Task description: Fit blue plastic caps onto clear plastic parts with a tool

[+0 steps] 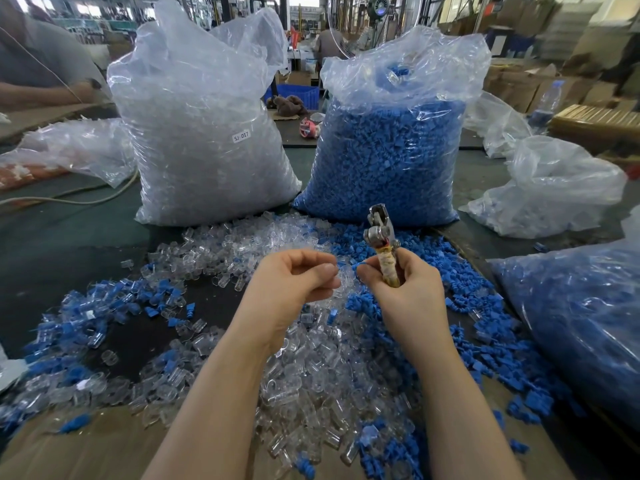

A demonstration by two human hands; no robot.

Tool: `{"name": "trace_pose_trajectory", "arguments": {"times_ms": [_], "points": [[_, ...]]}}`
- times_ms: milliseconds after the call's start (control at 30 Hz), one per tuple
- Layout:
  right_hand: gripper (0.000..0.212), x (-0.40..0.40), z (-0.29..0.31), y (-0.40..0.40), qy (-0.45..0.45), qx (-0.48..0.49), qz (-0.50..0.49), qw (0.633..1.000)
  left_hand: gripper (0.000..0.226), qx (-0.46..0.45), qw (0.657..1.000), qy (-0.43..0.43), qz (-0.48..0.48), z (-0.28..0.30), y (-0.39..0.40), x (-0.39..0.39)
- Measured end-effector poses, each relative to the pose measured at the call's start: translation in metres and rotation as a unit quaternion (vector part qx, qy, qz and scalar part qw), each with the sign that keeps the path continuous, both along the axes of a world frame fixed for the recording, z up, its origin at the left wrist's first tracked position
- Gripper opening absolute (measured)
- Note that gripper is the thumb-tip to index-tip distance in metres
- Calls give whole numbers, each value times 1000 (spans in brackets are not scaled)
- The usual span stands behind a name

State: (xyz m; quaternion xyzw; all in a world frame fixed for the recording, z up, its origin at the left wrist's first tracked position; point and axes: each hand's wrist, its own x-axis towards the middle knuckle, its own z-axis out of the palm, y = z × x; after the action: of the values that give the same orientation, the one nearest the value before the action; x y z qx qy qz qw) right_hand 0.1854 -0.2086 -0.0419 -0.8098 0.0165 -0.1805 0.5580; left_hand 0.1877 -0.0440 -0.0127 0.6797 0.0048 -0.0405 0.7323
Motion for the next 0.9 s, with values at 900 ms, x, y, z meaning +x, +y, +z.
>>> {"name": "trace_pose_trajectory", "arguments": {"times_ms": [900], "points": [[19,-5,8,13,-66,12,-9,998,6,-80,993,5,87,3,-17,-7]]}}
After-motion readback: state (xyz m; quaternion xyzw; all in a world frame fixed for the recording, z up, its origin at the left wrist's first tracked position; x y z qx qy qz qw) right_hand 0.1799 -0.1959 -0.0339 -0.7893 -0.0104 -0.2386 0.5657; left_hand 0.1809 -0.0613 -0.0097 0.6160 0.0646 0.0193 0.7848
